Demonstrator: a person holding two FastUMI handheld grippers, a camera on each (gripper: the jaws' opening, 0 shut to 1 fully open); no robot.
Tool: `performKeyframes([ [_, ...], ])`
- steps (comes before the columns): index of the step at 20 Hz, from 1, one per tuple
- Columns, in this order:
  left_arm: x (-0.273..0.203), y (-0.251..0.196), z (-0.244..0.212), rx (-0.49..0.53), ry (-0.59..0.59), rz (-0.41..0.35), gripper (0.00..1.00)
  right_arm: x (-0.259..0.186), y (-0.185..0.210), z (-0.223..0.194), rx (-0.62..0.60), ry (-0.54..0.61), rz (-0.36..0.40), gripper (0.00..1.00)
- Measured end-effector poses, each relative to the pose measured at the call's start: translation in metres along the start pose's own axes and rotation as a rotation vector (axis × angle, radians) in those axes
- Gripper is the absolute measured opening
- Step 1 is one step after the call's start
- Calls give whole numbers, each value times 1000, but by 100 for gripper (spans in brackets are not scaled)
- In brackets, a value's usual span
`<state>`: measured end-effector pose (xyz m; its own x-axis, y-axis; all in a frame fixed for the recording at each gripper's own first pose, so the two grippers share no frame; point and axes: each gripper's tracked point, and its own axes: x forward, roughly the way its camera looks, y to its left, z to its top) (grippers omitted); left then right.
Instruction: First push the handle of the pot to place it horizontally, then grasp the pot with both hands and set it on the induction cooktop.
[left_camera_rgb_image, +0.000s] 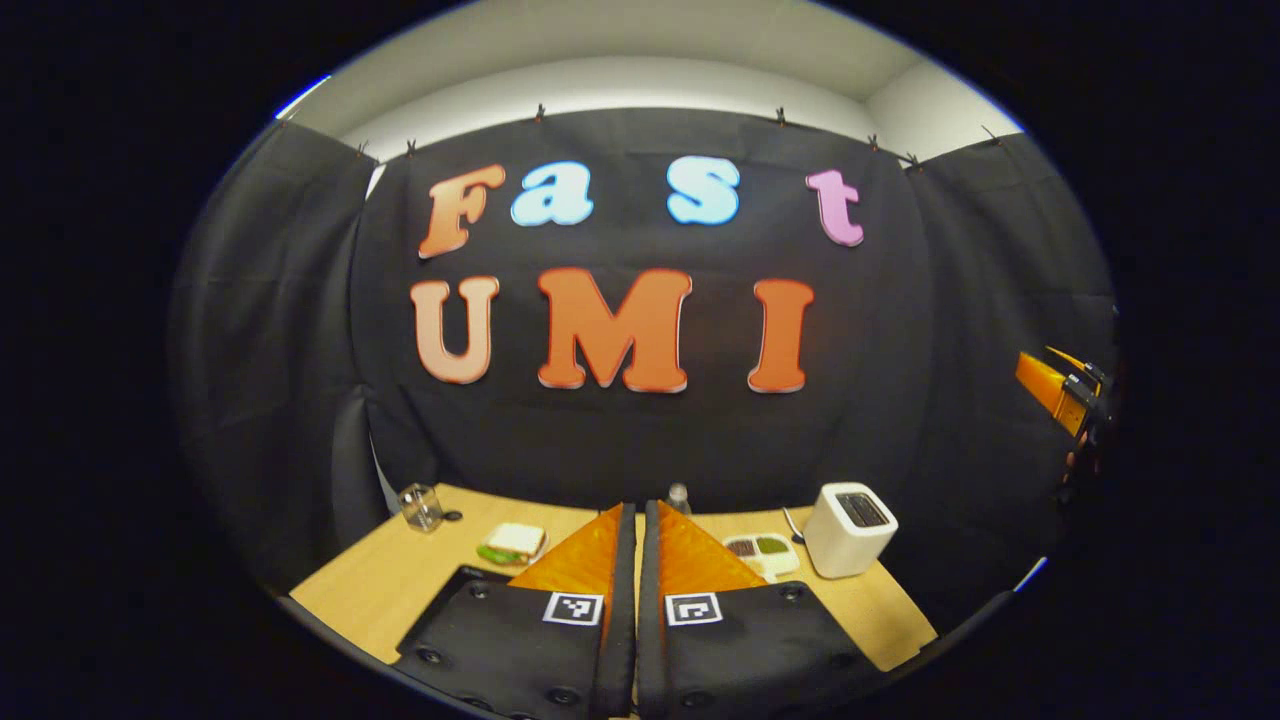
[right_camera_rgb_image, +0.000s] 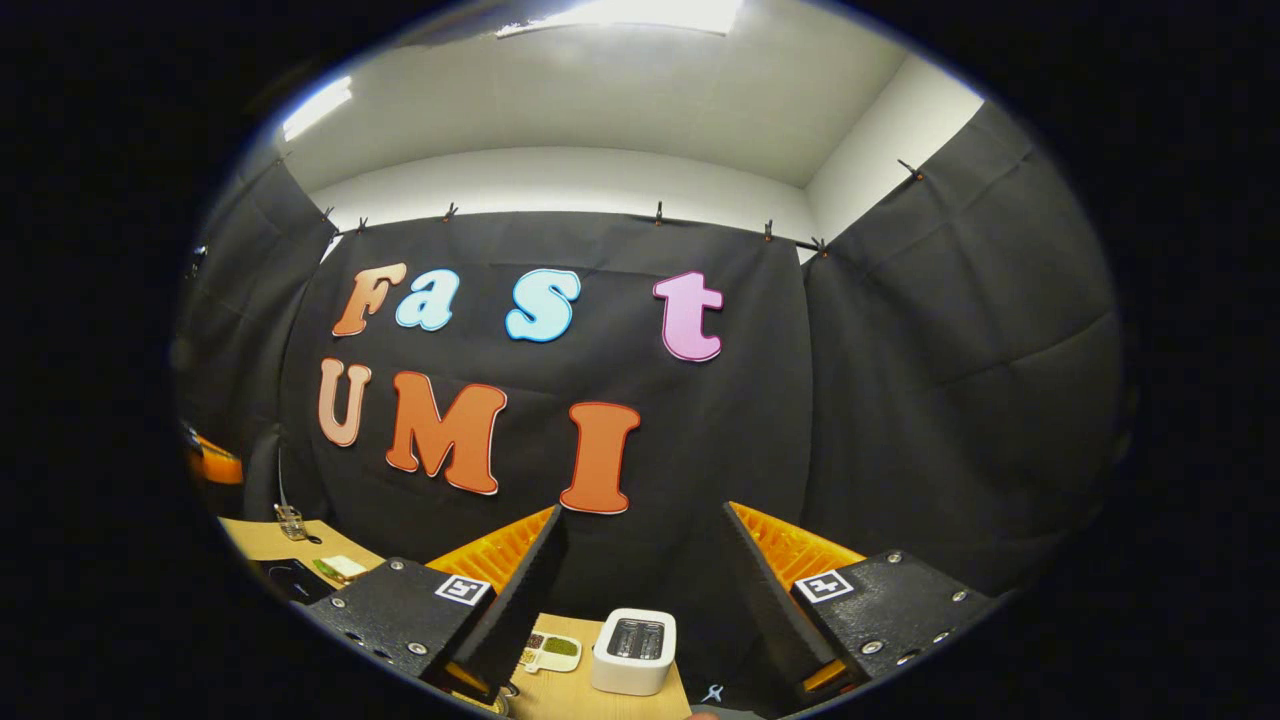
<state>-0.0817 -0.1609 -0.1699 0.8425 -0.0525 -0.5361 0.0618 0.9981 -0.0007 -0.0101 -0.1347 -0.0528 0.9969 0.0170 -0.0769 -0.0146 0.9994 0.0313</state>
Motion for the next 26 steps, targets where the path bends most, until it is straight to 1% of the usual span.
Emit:
performKeyframes([
  [2,13,-9,-58,-38,178,-55,8,0,-1,-4,-13,6,-11,95],
  [3,15,-9,-84,-55,262,-65,8,-1,1,-5,-20,9,-15,95],
  [5,15,-7,-139,-90,461,-66,7,-1,3,-4,-32,5,-25,95],
  [7,9,-6,-183,-138,637,-73,8,-2,7,-3,-31,7,-33,95],
  [8,4,-4,-201,-153,713,-67,10,-4,9,-2,-33,8,-35,95],
  [9,0,-3,-215,-164,779,-64,8,-4,11,-1,-39,7,-35,95],
  [12,-20,9,-256,-182,935,-35,8,-3,12,-6,-62,19,-45,95],
  [13,-25,11,-268,-210,988,-13,7,-3,14,-9,-64,27,-45,95],
  [14,-30,9,-279,-246,1039,-8,8,-2,17,-12,-63,34,-42,95],
  [17,-42,-1,-307,-327,1151,-19,7,0,19,-15,-59,48,-47,95],
  [19,-44,-8,-319,-378,1203,-30,8,1,20,-18,-58,57,-52,95],
  [20,-42,-12,-326,-398,1223,-36,10,1,20,-18,-58,60,-55,95],
  [21,-40,-11,-331,-397,1239,-33,8,1,20,-18,-59,61,-59,95],
  [22,-40,-13,-341,-386,1254,-34,8,1,20,-17,-61,61,-62,95],
  [26,-31,-16,-348,-376,1281,-53,7,3,17,-13,-78,58,-79,95],
])
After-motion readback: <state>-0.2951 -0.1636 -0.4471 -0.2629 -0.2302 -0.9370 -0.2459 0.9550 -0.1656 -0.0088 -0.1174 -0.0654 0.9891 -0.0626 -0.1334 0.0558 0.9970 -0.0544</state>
